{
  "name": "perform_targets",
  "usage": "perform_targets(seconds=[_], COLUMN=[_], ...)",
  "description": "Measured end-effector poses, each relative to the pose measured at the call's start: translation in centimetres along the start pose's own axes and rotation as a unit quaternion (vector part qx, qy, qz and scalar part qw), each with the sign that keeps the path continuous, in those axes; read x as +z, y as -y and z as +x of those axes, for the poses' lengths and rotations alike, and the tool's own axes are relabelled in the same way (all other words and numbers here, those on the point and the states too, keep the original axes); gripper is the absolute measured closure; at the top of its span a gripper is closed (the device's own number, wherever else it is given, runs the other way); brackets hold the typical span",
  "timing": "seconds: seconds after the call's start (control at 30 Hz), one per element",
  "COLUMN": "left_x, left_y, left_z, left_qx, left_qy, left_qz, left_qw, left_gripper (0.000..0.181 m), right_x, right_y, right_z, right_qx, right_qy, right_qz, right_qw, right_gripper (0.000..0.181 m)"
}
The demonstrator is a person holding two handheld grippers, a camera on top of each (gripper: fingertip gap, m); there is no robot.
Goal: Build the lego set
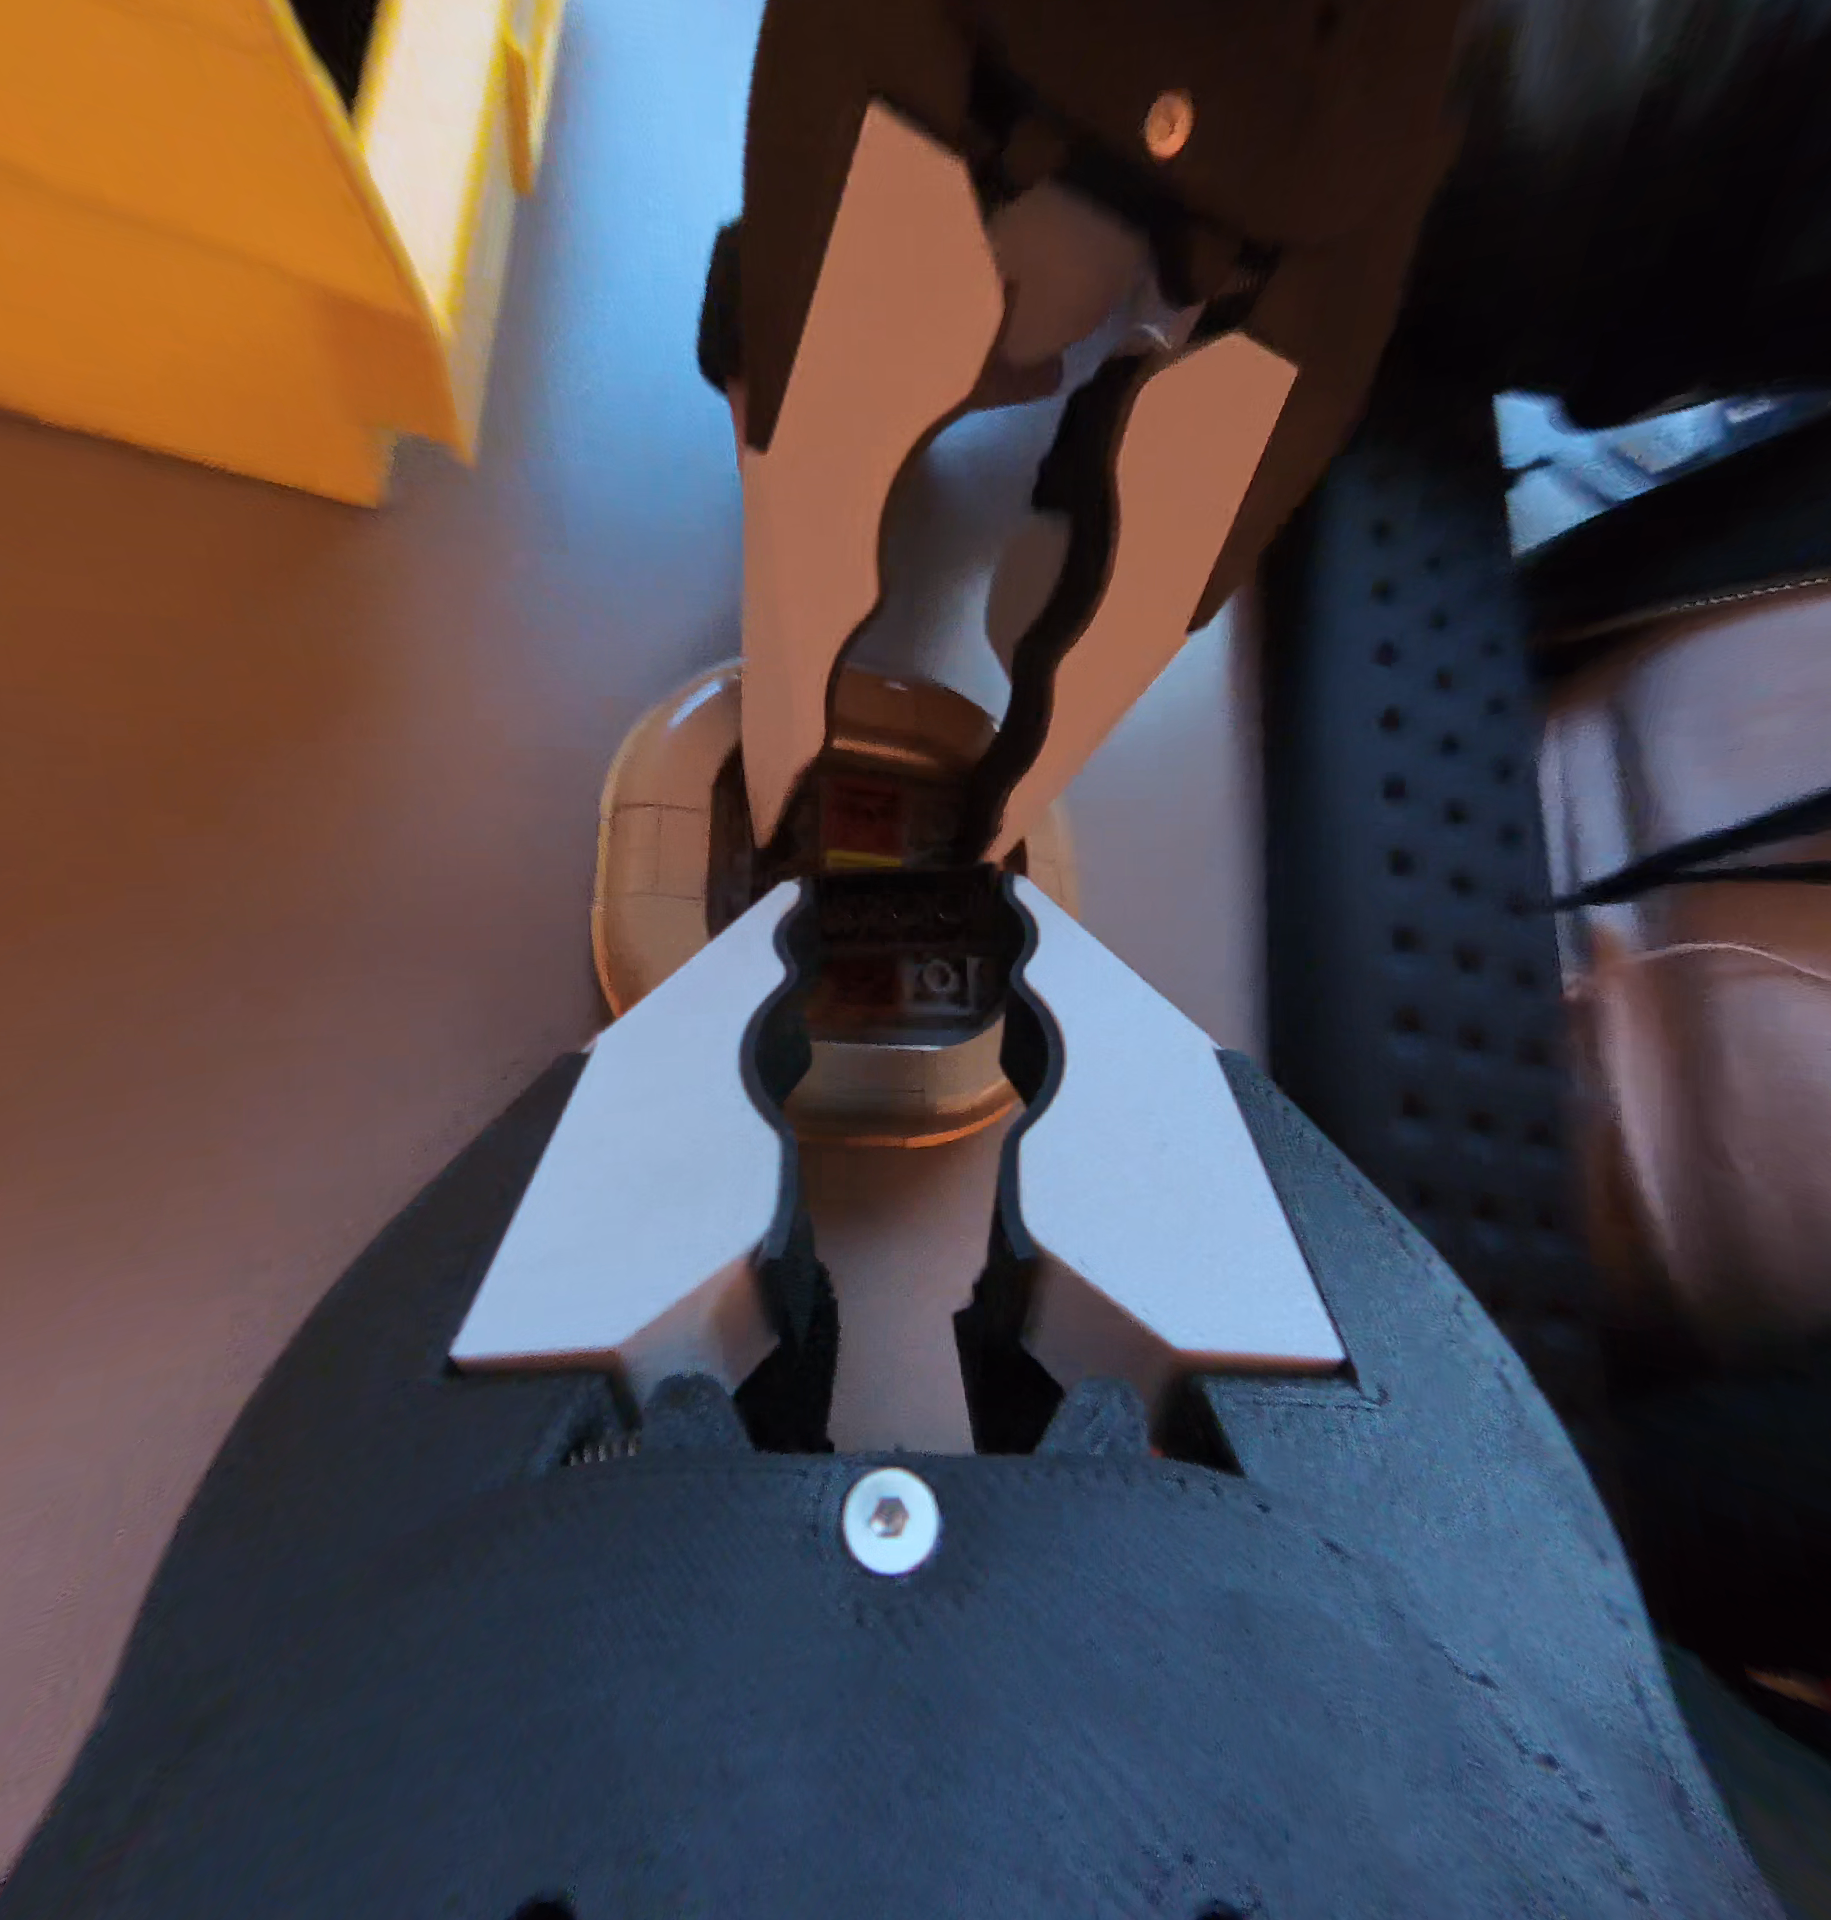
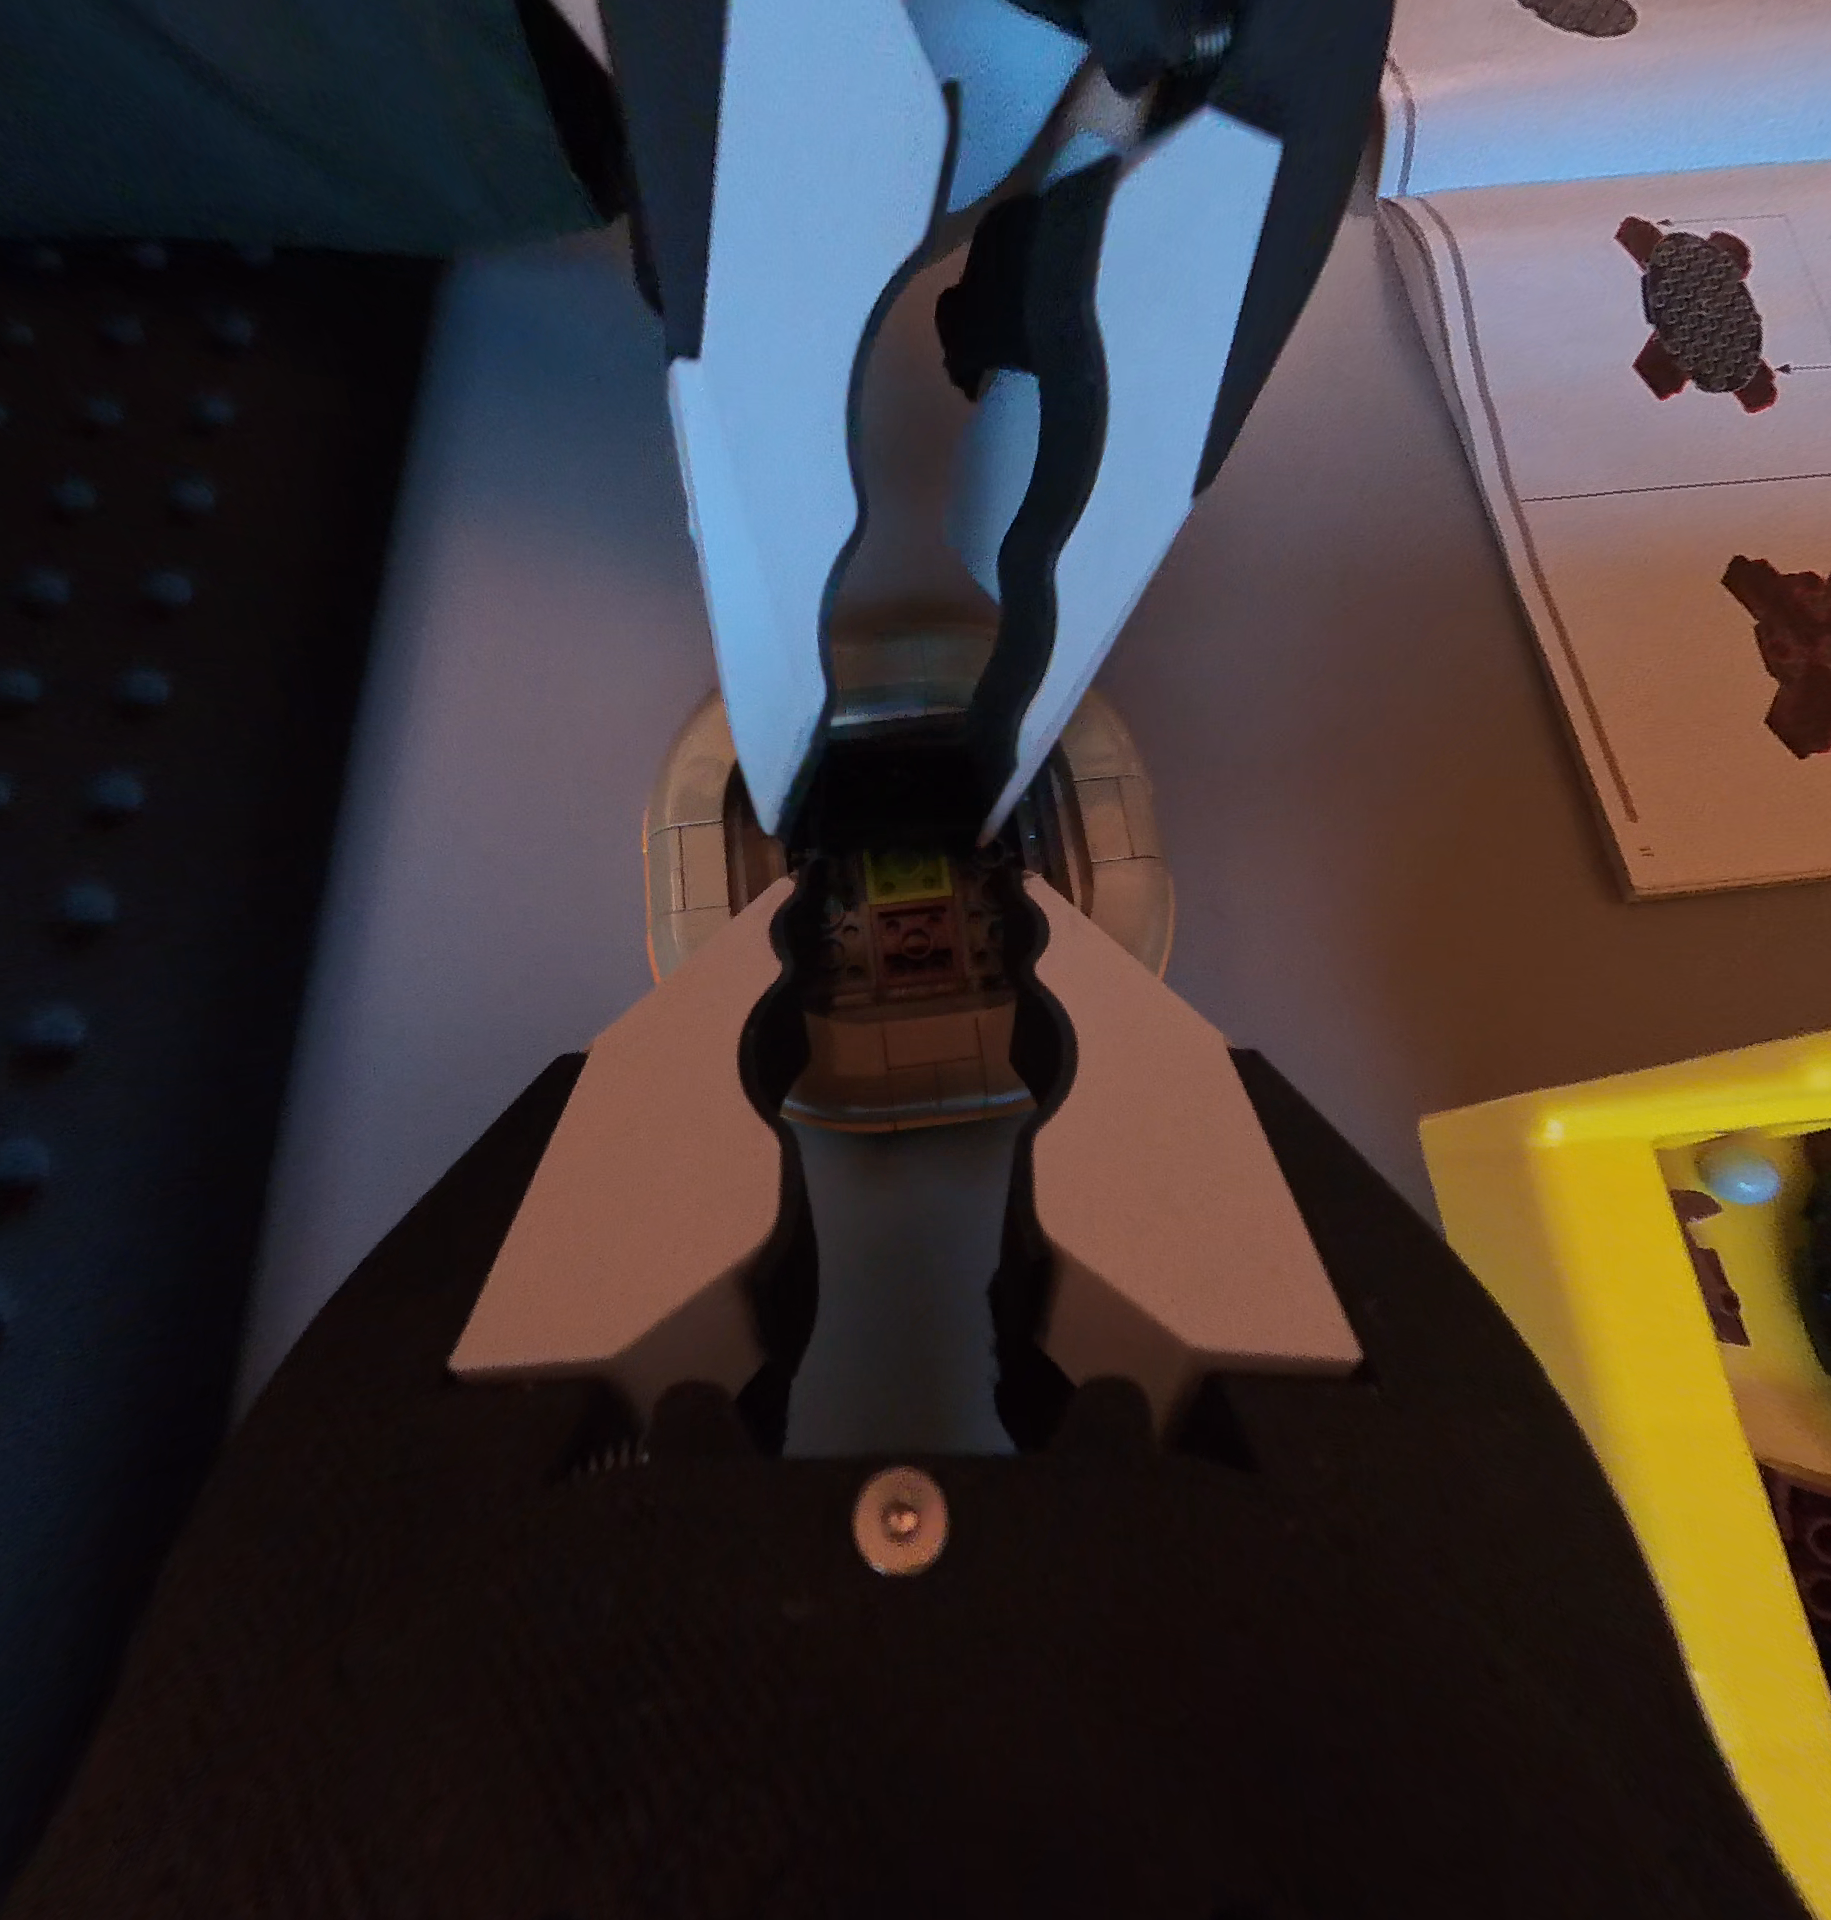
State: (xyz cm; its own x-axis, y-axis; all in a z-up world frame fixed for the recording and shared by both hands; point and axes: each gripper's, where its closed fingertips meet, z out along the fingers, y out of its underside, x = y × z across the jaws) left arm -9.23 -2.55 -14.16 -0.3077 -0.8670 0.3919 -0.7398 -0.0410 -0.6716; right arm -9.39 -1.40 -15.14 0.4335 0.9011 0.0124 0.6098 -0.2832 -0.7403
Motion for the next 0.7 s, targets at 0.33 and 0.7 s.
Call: perform_targets(seconds=[0.33,0.7], left_x=[-3.4,-4.9], left_y=[4.7,8.1], left_z=[1.4,2.2], left_qx=[0.112,0.348], left_qy=[0.018,0.277], left_qz=[0.161,0.198], left_qw=[0.980,0.873], left_gripper=[0.149,0.149], right_x=[-0.1,-8.0], right_y=[0.3,6.9], right_z=[0.1,1.3], right_qx=[-0.025,0.237], right_qy=[-0.005,0.142], right_qz=[0.025,0.285], right_qw=[0.999,0.918], right_gripper=[0.148,0.146])
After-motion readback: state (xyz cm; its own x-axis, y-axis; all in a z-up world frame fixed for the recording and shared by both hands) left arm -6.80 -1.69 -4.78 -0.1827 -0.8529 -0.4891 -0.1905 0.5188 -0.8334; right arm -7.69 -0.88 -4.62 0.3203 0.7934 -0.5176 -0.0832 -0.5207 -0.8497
